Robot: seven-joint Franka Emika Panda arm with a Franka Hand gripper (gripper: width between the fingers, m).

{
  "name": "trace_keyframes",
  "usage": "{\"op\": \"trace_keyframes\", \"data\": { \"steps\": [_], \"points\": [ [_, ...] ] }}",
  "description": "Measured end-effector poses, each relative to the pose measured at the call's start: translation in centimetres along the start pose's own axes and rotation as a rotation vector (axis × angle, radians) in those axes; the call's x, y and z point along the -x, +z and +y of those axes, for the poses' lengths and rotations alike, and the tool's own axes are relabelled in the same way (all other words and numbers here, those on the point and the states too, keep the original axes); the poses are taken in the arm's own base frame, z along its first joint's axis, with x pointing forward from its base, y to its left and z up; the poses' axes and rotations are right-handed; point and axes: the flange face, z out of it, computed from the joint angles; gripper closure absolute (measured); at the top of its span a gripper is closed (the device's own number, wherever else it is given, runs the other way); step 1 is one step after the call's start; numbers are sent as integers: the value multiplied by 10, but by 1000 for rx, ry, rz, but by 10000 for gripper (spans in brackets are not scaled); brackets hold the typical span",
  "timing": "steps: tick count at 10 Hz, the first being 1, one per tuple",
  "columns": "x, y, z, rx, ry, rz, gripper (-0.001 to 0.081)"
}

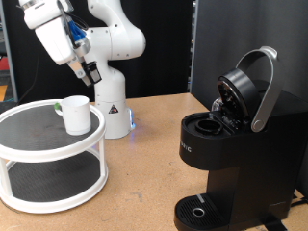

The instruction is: Make a cup of coffee with the keurig machine

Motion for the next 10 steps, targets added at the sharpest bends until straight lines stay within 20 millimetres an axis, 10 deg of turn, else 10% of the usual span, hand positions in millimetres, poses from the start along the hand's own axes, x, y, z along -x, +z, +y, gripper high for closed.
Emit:
{"op": "trace_keyframes", "data": {
  "steps": [10],
  "points": [
    [-79, 31, -20, -18, 75, 55, 329]
  ]
}}
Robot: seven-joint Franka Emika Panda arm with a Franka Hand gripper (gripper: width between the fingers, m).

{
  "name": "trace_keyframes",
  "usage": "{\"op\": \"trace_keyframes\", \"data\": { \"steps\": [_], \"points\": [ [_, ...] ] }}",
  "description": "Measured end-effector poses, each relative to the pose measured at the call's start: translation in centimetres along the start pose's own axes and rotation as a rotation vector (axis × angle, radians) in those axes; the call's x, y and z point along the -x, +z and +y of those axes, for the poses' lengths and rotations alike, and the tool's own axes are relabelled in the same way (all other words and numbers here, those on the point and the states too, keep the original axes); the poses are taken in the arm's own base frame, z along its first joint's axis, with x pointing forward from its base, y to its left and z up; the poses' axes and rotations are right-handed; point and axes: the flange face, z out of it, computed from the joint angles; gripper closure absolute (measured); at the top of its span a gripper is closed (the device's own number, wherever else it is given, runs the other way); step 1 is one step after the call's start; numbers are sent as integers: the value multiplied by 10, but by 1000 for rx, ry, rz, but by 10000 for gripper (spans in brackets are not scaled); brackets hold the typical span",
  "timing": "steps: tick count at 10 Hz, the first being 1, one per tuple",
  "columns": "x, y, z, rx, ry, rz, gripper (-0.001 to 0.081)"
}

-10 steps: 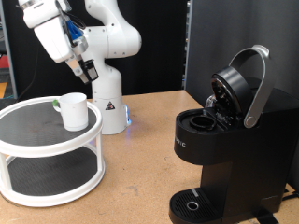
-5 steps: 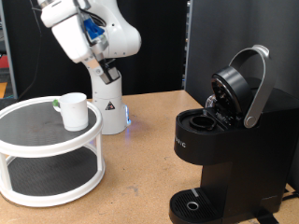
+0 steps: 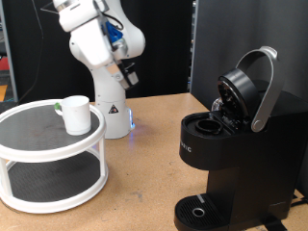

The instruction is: Make a cup of coffee with the keurig machine

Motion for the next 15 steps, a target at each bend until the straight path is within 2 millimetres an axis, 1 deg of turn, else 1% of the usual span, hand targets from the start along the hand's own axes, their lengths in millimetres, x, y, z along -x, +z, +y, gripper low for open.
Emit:
{"op": "trace_keyframes", "data": {
  "steps": [3, 4, 5, 7, 9, 12, 15],
  "points": [
    [-37, 11, -12, -46, -24, 17, 329],
    [-50, 14, -13, -31, 11, 20, 329],
    [-59, 19, -12, -17, 42, 16, 329],
    [-56, 20, -12, -29, -4, 17, 329],
    [-58, 24, -17, -56, -47, -1, 329],
    [-76, 27, -30, -71, -63, 11, 329],
    [-88, 23, -40, -81, -78, 36, 329]
  ]
}}
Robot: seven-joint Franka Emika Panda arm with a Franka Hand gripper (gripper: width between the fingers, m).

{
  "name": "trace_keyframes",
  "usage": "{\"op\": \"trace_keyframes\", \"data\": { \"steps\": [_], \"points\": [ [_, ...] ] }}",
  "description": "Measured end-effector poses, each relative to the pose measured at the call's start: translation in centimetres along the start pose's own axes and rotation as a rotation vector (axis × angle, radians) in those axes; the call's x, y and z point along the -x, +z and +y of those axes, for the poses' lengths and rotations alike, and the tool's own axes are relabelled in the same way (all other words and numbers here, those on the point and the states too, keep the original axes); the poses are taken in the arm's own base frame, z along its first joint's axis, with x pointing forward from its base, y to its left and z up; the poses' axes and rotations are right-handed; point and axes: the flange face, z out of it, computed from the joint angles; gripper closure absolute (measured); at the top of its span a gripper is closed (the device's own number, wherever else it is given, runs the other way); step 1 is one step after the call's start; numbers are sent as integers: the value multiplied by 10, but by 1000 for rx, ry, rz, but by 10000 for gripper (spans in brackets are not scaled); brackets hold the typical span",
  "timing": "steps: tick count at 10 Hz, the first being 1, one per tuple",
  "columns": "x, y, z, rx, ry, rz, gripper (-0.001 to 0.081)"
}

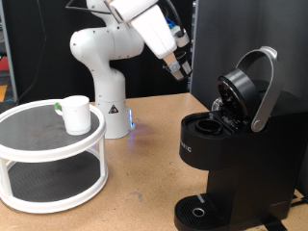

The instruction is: Make a cup of coffee with the keurig machine

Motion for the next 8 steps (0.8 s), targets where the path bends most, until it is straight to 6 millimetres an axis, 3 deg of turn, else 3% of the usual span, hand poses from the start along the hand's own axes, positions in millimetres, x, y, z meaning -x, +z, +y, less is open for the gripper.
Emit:
{"op": "trace_keyframes", "data": {
  "steps": [4, 8],
  "points": [
    [0, 2, -1, -3, 4, -1, 329],
    [-5, 39, -11, 68, -3, -25, 329]
  ]
}}
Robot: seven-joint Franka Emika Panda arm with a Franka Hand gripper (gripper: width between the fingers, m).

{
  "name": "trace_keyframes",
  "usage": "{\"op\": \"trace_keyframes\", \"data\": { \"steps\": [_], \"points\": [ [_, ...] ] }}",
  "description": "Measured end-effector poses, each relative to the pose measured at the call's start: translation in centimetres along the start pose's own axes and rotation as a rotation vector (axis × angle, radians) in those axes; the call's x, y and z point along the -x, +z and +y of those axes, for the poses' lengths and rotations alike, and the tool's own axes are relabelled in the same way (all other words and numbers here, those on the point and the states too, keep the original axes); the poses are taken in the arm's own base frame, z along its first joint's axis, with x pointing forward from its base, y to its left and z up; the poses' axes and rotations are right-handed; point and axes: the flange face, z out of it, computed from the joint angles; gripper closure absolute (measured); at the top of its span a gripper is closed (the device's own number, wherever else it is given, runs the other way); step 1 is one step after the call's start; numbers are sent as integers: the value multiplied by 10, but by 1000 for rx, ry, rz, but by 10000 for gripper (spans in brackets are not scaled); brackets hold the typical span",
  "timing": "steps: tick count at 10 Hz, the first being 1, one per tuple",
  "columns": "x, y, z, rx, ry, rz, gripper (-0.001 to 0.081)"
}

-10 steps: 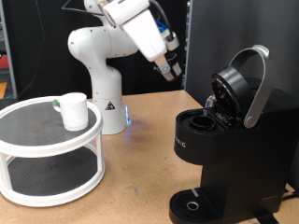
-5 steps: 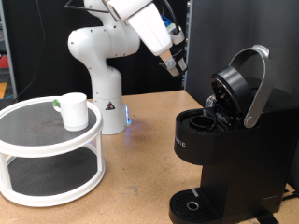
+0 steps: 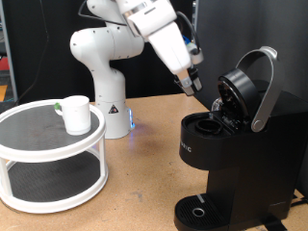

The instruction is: Make a cup of coffee with the keurig machine

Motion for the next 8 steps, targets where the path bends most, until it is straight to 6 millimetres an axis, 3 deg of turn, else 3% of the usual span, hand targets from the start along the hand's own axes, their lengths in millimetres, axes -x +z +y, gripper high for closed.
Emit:
{"op": "trace_keyframes", "data": {
  "steps": [8],
  "points": [
    [-11, 56, -24, 61, -32, -22, 329]
  ]
}}
